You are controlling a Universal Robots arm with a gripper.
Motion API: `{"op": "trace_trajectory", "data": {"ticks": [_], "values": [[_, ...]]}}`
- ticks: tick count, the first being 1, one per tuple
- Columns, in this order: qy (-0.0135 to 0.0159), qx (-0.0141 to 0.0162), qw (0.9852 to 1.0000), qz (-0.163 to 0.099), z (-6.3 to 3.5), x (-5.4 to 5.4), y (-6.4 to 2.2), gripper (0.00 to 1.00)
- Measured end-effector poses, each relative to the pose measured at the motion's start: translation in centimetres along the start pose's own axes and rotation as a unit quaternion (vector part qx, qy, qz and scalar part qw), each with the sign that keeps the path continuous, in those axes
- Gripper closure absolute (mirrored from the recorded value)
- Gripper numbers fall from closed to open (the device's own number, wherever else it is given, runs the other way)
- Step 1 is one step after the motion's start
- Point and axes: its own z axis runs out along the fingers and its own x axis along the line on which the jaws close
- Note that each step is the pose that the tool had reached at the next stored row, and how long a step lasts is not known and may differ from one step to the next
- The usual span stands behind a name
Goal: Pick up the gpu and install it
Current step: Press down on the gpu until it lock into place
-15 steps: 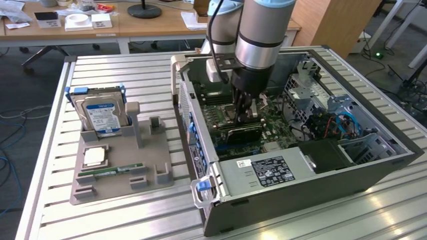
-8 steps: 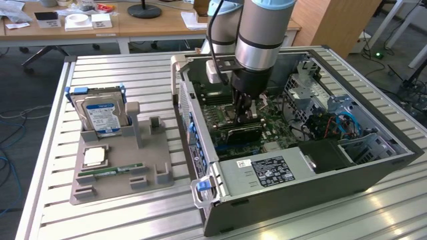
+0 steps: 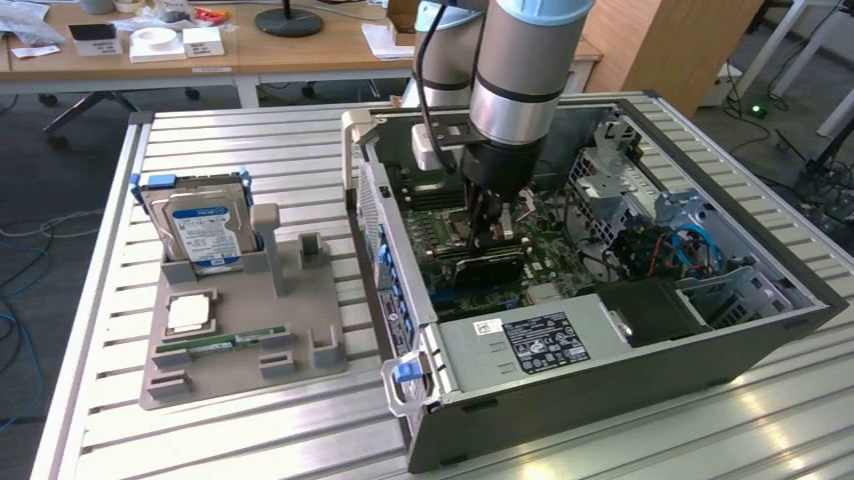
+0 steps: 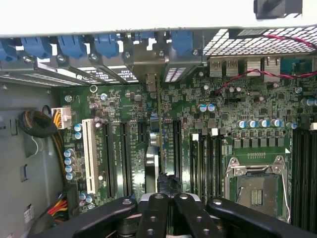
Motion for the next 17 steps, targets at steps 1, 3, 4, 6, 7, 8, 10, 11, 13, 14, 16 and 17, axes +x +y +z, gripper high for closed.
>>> {"op": "trace_trajectory", "data": {"ticks": [1, 3, 4, 6, 7, 8, 10, 11, 13, 14, 16, 17], "values": [[0.0001, -0.0001, 1.0000, 0.000, 0.00, 0.00, 0.00, 0.89], [0.0000, 0.0000, 1.0000, 0.000, 0.02, 0.01, 0.00, 0.89], [-0.0001, 0.0001, 1.0000, 0.000, 0.06, 0.01, 0.00, 0.89], [-0.0001, 0.0000, 1.0000, 0.000, 0.13, 0.01, 0.00, 0.89], [0.0000, 0.0000, 1.0000, 0.000, 0.13, 0.01, 0.00, 0.89], [0.0000, 0.0000, 1.0000, 0.000, 0.13, 0.01, 0.00, 0.89], [0.0000, 0.0000, 1.0000, 0.000, 0.13, 0.01, 0.00, 0.89], [-0.0001, 0.0000, 1.0000, 0.000, 0.13, 0.01, 0.00, 0.89], [0.0000, 0.0000, 1.0000, 0.000, 0.16, 0.01, 0.00, 0.89], [0.0001, 0.0000, 1.0000, 0.000, 0.19, 0.01, 0.00, 0.89], [0.0001, 0.0000, 1.0000, 0.000, 0.19, 0.01, 0.00, 0.89], [0.0001, -0.0001, 1.0000, 0.000, 0.20, 0.01, 0.00, 0.89]]}}
